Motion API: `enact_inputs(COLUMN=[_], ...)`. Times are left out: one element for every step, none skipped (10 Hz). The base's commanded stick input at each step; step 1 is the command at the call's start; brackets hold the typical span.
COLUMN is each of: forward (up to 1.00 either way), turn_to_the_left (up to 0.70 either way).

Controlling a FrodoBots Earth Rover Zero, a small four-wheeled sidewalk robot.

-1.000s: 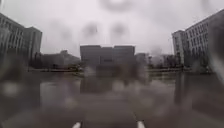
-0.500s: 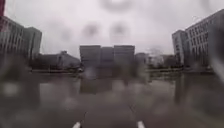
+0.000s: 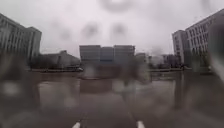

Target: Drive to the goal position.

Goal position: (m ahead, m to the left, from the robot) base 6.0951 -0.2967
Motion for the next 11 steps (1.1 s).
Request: enact_inputs(forward=[0.70, 0.70, 0.70, 0.70, 0.70, 0.70, 0.70, 0.70, 0.70, 0.70, 0.70], turn_to_the_left=[0.00, 0.00, 0.00, 0.00, 0.00, 0.00, 0.00, 0.00, 0.00, 0.00, 0.00])
